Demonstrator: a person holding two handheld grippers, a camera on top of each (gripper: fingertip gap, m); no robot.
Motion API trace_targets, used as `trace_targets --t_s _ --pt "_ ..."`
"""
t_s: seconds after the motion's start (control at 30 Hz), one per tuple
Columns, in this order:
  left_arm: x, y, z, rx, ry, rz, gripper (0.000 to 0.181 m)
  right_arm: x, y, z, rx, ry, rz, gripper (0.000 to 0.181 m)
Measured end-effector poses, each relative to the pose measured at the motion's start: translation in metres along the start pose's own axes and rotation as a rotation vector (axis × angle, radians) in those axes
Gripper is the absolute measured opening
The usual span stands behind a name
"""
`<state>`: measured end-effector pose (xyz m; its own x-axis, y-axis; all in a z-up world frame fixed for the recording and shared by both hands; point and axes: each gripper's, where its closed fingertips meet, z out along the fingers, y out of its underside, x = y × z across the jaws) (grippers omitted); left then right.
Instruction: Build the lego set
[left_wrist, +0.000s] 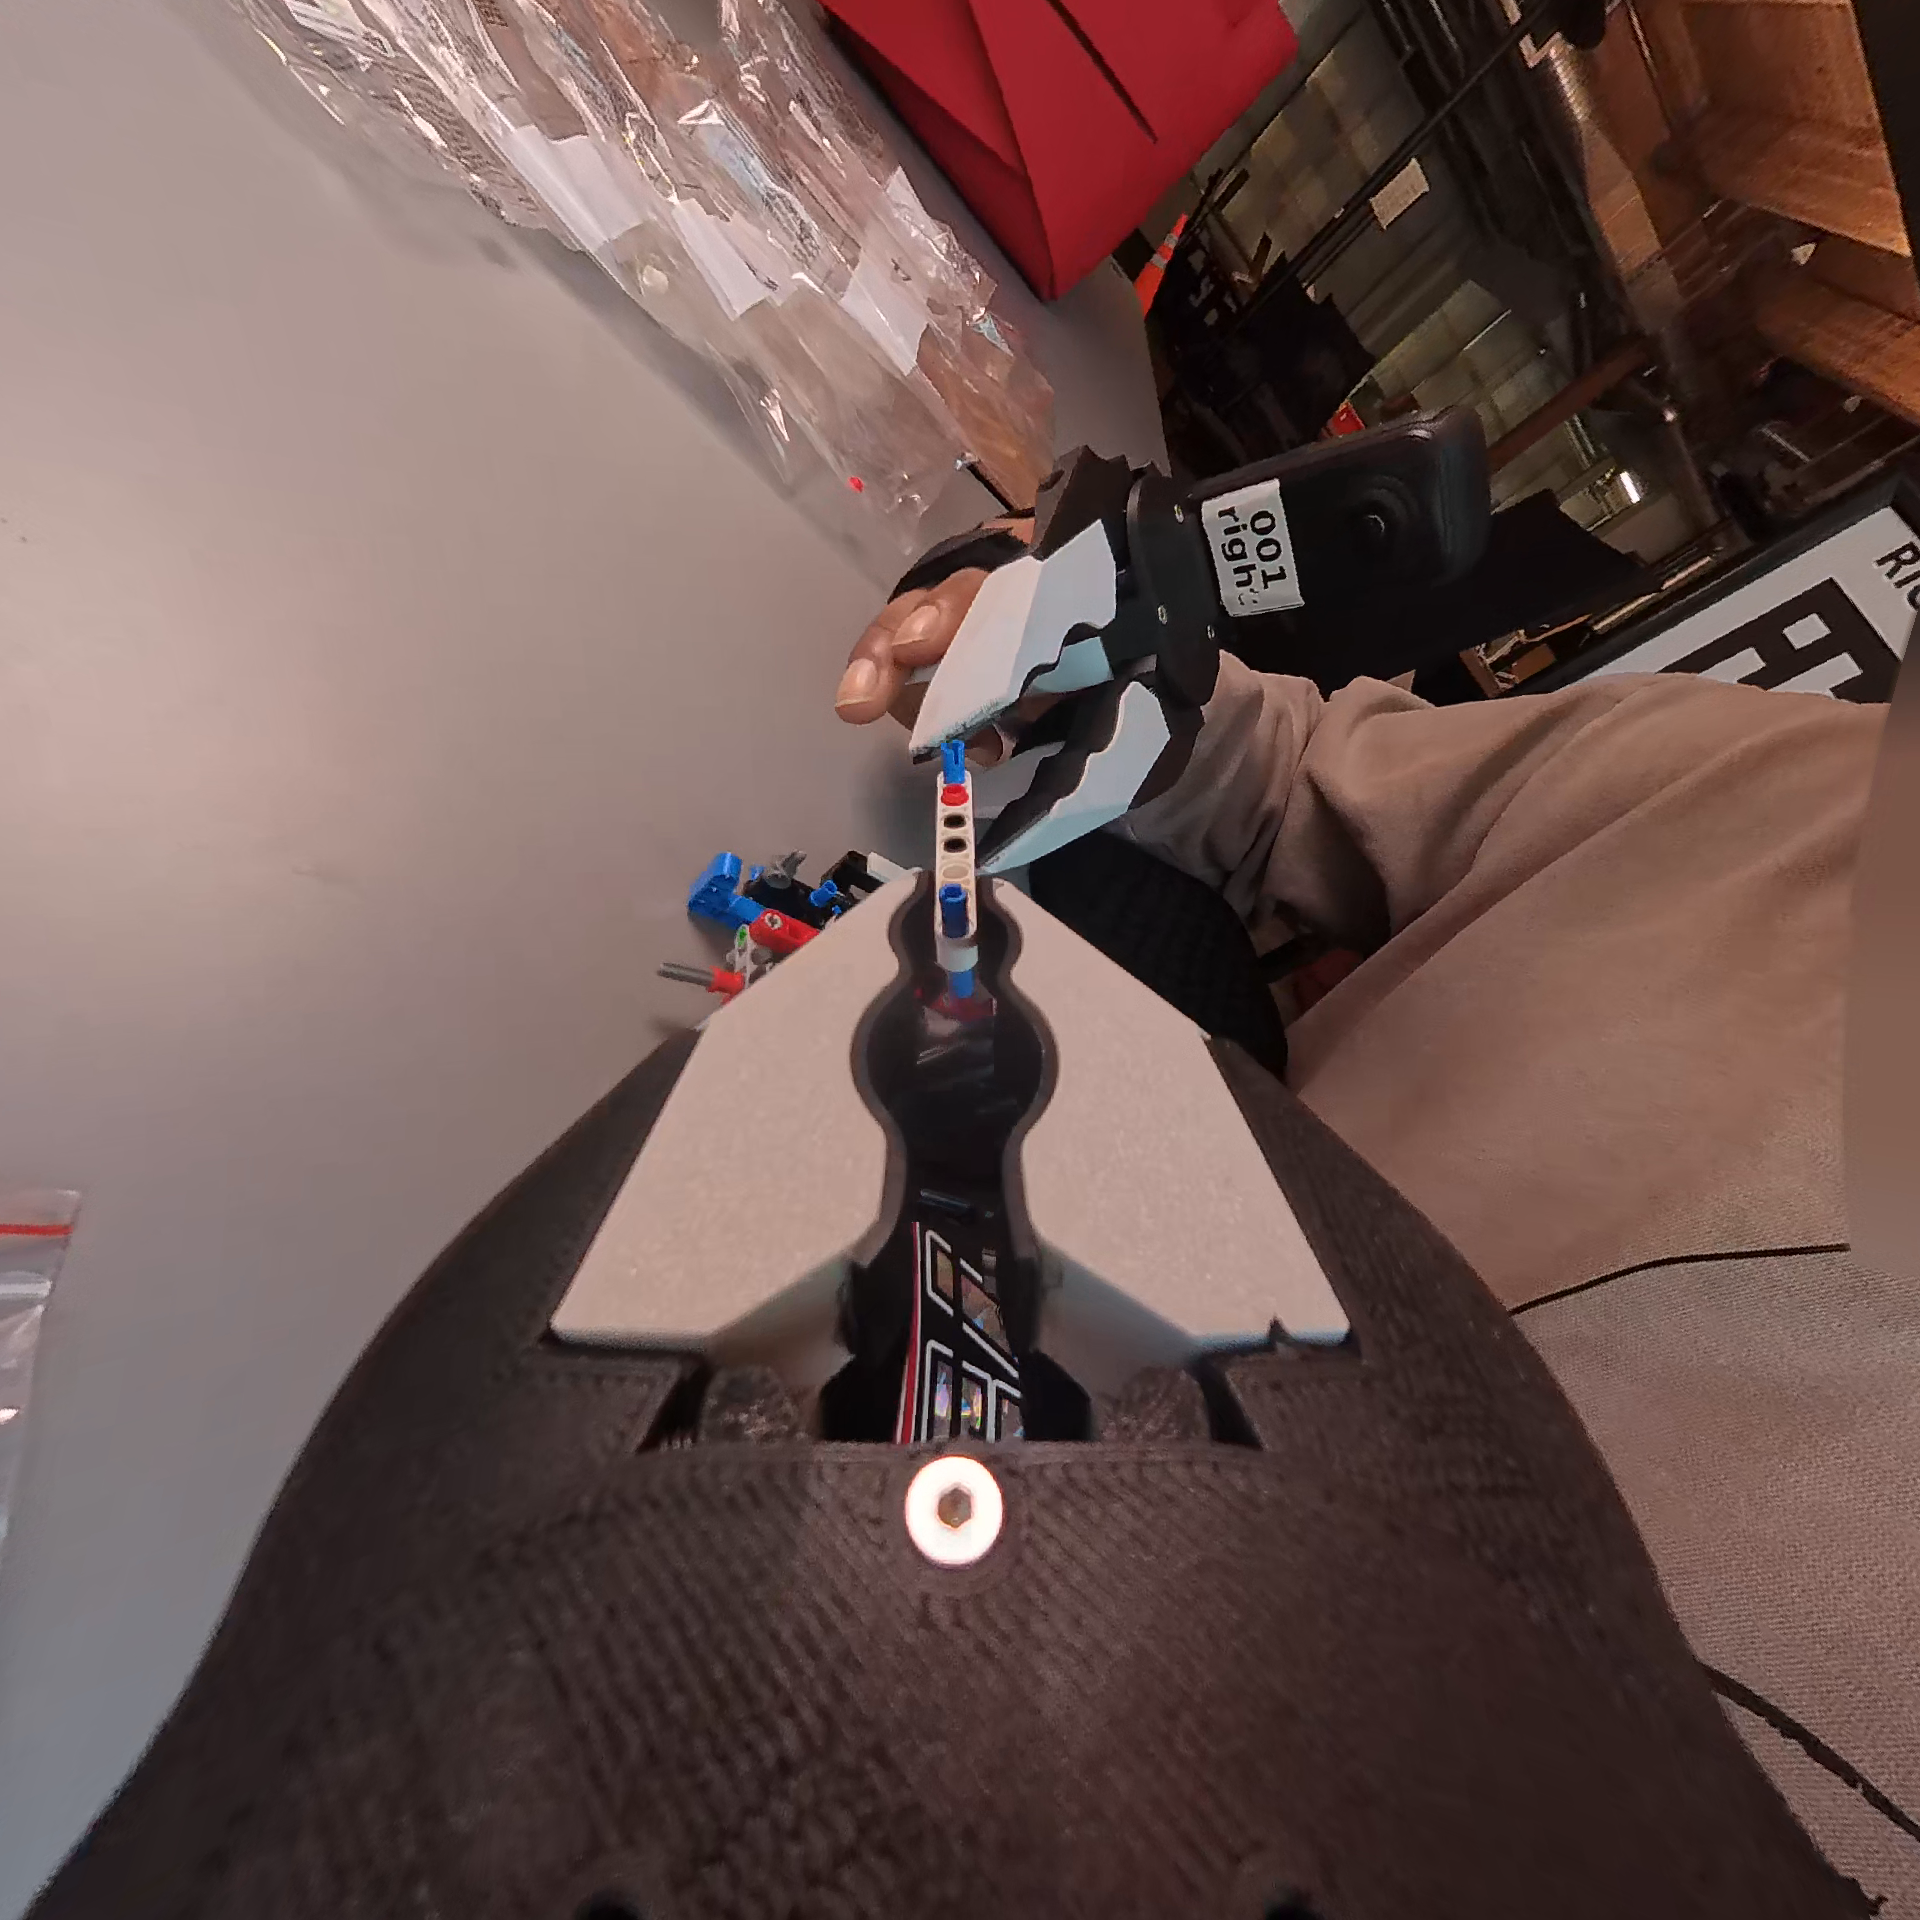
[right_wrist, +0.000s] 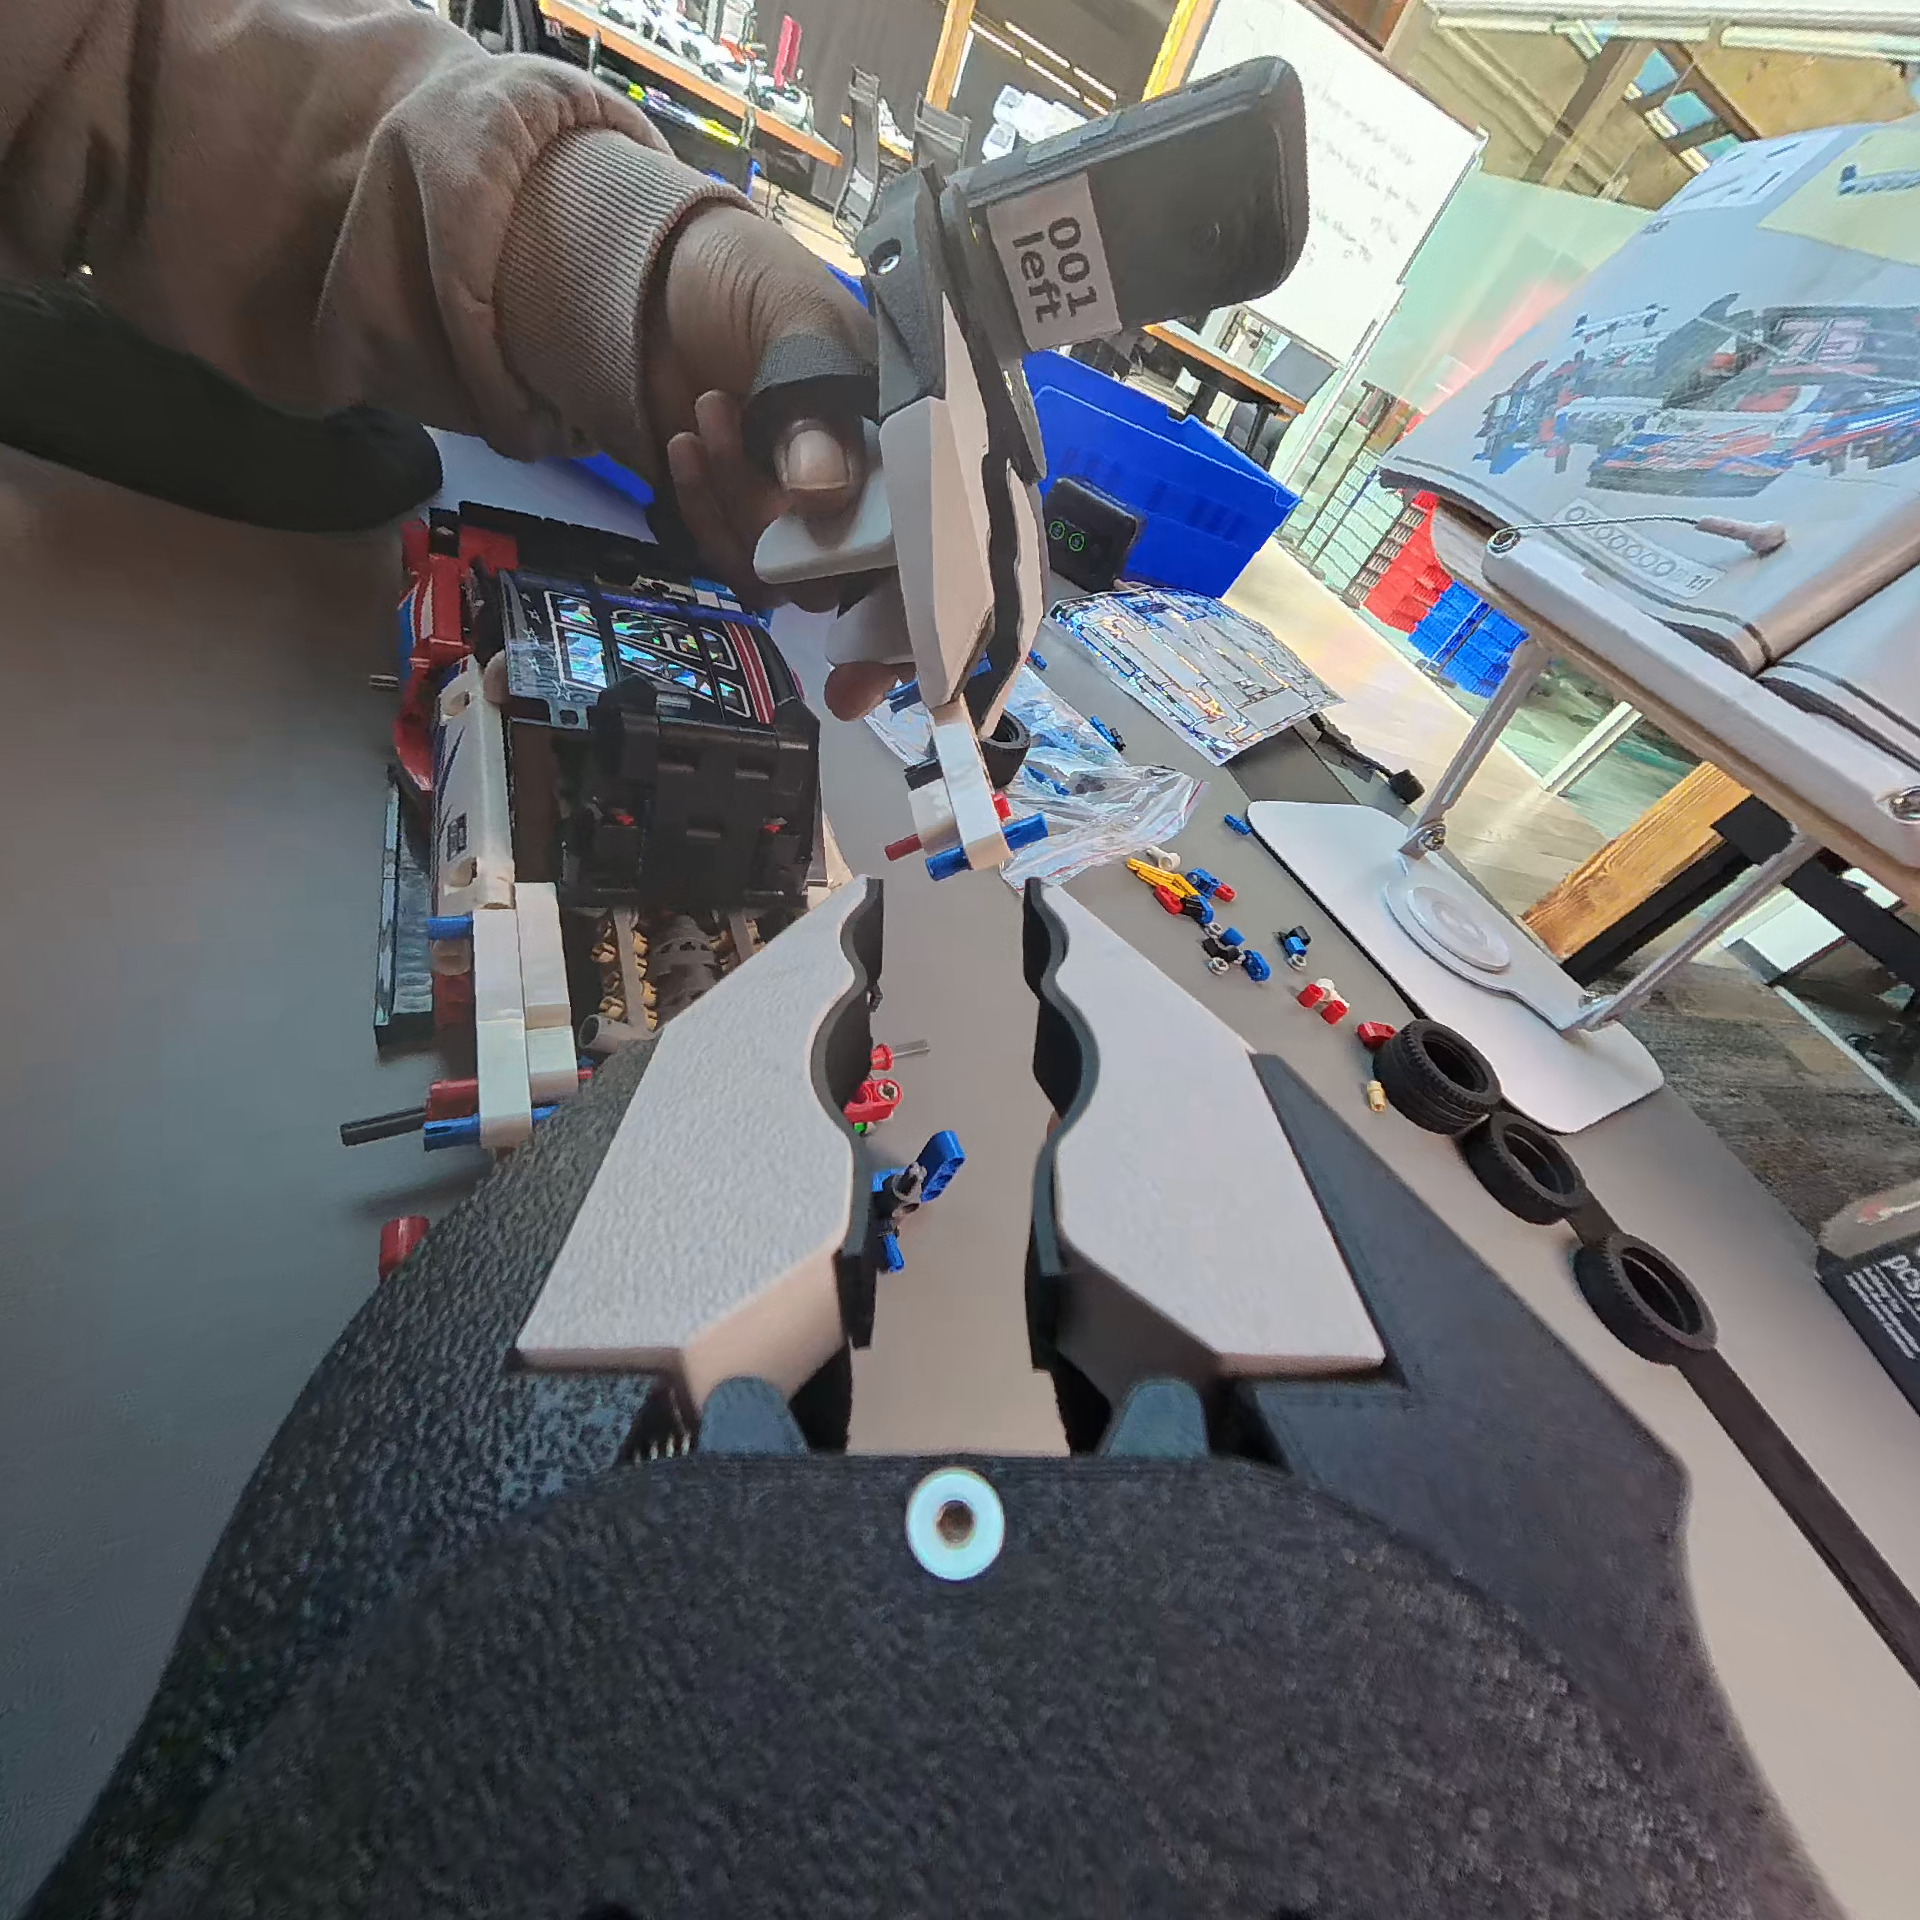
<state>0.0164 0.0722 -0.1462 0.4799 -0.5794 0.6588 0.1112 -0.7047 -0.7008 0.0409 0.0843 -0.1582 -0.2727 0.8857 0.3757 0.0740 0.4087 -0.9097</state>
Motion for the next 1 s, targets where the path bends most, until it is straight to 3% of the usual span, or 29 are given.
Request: trace_targets --t_s 0.17,0.3,0.47,0.57,0.73,0.83,1.0 --pt "-0.002 -0.001 0.001 0.018 0.026 -0.022 0.006 0.003 -0.003 0.006 0.017 0.008 0.042 0.026" --pt "0.003 -0.004 -0.003 0.055 0.051 -0.029 0.006 0.005 -0.011 0.007 0.038 0.003 0.103 0.015" --pt "0.018 -0.008 -0.025 0.165 0.041 0.028 0.006 0.006 -0.031 0.008 0.016 0.016 0.102 0.012" --pt "0.02 -0.011 -0.058 0.285 0.009 0.015 0.006 -0.025 -0.023 0.014 -0.124 -0.171 0.09 0.036" --pt "0.012 -0.005 -0.117 0.461 -0.116 -0.007 0.005 -0.062 0.006 0.04 -0.412 -0.388 0.066 0.104" --pt "0.014 0.001 -0.147 0.562 -0.158 -0.001 0.005 -0.076 0.022 0.054 -0.54 -0.48 0.064 0.112" --pt "0.019 0.012 -0.178 0.673 -0.153 -0.003 0.005 -0.085 0.038 0.058 -0.693 -0.537 -0.005 0.109"
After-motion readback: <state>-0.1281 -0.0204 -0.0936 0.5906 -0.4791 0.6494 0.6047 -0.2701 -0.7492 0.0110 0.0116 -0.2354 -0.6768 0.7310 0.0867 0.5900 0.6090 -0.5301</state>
